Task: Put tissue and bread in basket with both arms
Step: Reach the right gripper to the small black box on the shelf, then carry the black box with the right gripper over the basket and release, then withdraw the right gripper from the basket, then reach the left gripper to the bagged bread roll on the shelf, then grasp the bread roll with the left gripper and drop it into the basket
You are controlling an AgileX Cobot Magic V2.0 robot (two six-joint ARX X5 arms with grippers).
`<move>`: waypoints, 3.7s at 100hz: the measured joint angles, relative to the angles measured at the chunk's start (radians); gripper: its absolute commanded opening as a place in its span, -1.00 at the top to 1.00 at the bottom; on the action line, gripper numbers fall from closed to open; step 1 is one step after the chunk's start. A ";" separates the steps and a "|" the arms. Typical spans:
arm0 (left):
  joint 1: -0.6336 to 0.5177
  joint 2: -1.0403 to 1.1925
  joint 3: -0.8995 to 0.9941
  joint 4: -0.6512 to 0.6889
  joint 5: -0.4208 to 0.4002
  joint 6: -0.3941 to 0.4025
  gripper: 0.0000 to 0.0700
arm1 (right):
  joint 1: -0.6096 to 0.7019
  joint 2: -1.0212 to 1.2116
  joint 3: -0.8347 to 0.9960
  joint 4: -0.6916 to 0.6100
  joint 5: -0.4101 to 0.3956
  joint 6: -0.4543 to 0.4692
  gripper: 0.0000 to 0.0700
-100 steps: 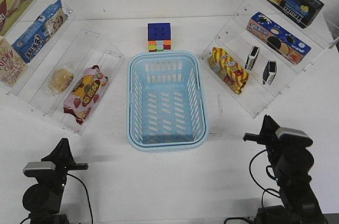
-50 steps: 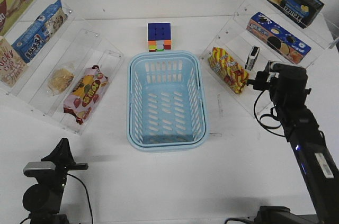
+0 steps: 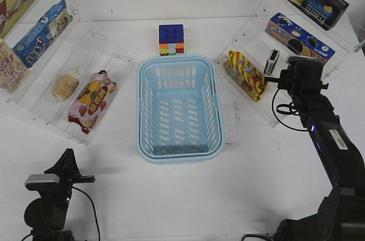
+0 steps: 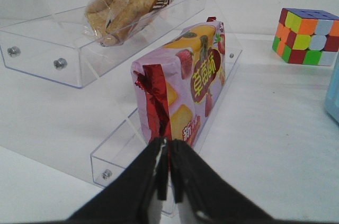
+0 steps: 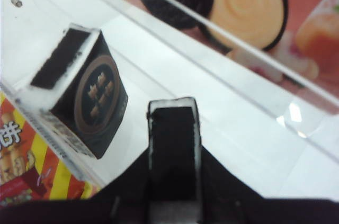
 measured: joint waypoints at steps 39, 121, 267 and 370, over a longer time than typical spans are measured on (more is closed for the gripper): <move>0.000 0.000 0.000 -0.001 0.000 0.000 1.00 | 0.115 -0.390 0.016 -0.085 -0.379 0.015 1.00; 0.000 0.000 0.007 -0.011 0.005 -0.392 1.00 | 0.498 -0.327 0.011 -0.082 -0.278 -0.038 1.00; -0.011 1.332 1.040 -0.183 -0.163 0.497 1.00 | 0.399 -0.856 -0.584 0.246 -0.157 -0.010 1.00; -0.518 1.337 1.208 -0.192 0.445 0.099 -0.39 | 0.399 -0.856 -0.584 0.244 -0.157 -0.003 1.00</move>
